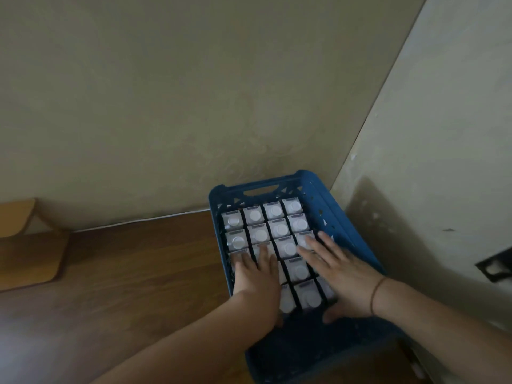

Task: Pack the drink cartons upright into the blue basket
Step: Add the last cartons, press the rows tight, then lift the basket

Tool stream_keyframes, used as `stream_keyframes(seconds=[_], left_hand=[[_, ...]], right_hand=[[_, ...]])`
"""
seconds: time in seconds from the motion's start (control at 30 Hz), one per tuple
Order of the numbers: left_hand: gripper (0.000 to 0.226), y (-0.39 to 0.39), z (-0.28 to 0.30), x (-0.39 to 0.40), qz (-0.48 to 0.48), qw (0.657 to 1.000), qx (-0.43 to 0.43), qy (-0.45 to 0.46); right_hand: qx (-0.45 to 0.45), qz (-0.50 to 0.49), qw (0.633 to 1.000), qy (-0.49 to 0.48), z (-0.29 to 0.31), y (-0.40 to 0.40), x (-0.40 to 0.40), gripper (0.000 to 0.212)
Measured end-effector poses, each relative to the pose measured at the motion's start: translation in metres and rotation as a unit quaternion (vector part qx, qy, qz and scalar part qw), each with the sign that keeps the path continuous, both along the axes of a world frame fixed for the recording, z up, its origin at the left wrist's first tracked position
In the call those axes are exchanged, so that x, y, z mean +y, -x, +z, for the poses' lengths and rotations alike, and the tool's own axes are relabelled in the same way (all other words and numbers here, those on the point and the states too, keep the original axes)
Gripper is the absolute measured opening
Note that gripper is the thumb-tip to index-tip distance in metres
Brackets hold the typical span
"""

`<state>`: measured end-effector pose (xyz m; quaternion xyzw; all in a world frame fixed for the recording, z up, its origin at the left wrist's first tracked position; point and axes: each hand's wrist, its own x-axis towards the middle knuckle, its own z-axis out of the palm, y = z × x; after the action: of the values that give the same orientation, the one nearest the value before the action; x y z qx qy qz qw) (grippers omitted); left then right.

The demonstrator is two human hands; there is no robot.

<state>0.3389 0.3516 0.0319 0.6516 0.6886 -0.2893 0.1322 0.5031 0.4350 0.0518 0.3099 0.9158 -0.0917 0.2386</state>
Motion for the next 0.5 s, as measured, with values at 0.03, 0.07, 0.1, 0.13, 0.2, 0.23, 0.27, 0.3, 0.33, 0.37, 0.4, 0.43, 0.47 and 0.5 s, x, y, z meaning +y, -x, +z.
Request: stream_keyframes(seconds=[0.03, 0.07, 0.1, 0.13, 0.2, 0.23, 0.27, 0.3, 0.33, 0.37, 0.4, 0.43, 0.47, 0.5], left_hand=[[0.113, 0.0, -0.001, -0.001, 0.008, 1.0, -0.003, -0.004], [0.112, 0.001, -0.003, -0.002, 0.014, 1.0, -0.002, -0.006], [0.112, 0.002, -0.007, -0.002, 0.016, 1.0, 0.002, -0.009], [0.116, 0.004, -0.009, -0.002, 0.015, 1.0, 0.007, -0.009], [0.124, 0.005, -0.013, -0.005, 0.007, 1.0, 0.019, -0.008], [0.123, 0.004, -0.014, -0.005, 0.004, 1.0, 0.027, -0.01], [0.12, 0.002, -0.015, -0.005, 0.002, 0.999, 0.036, -0.014], [0.117, 0.001, -0.015, -0.005, 0.002, 0.999, 0.041, -0.018], [0.114, -0.001, -0.016, -0.005, 0.002, 0.999, 0.045, -0.02], [0.111, -0.003, -0.017, -0.004, 0.002, 0.998, 0.051, -0.021], [0.109, -0.004, -0.017, -0.004, -0.001, 0.998, 0.058, -0.023], [0.108, -0.005, -0.017, -0.005, -0.006, 0.998, 0.063, -0.024], [0.107, -0.004, -0.016, -0.005, -0.009, 0.998, 0.066, -0.022], [0.107, -0.004, -0.015, -0.006, -0.012, 0.997, 0.069, -0.018]], right_hand=[[-0.015, 0.041, 0.998, -0.041, -0.008, 0.002, -0.001, 0.132], [-0.015, 0.066, 0.996, -0.065, -0.015, 0.007, -0.001, 0.134], [-0.008, 0.077, 0.994, -0.076, -0.021, 0.013, -0.001, 0.134], [-0.001, 0.084, 0.993, -0.083, -0.026, 0.019, 0.0, 0.134], [0.008, 0.104, 0.989, -0.107, -0.032, 0.027, 0.001, 0.127], [0.008, 0.113, 0.986, -0.121, -0.034, 0.029, 0.002, 0.123], [0.006, 0.12, 0.984, -0.135, -0.036, 0.029, 0.004, 0.12], [-0.002, 0.127, 0.981, -0.144, -0.037, 0.029, 0.004, 0.117], [-0.007, 0.13, 0.98, -0.152, -0.04, 0.028, 0.005, 0.116], [-0.005, 0.13, 0.978, -0.162, -0.043, 0.026, 0.007, 0.114], [-0.001, 0.134, 0.976, -0.174, -0.046, 0.025, 0.007, 0.114], [-0.01, 0.138, 0.975, -0.175, -0.048, 0.025, 0.005, 0.116], [-0.012, 0.152, 0.971, -0.182, -0.05, 0.024, 0.003, 0.121], [-0.019, 0.16, 0.97, -0.181, -0.052, 0.023, 0.002, 0.125]])
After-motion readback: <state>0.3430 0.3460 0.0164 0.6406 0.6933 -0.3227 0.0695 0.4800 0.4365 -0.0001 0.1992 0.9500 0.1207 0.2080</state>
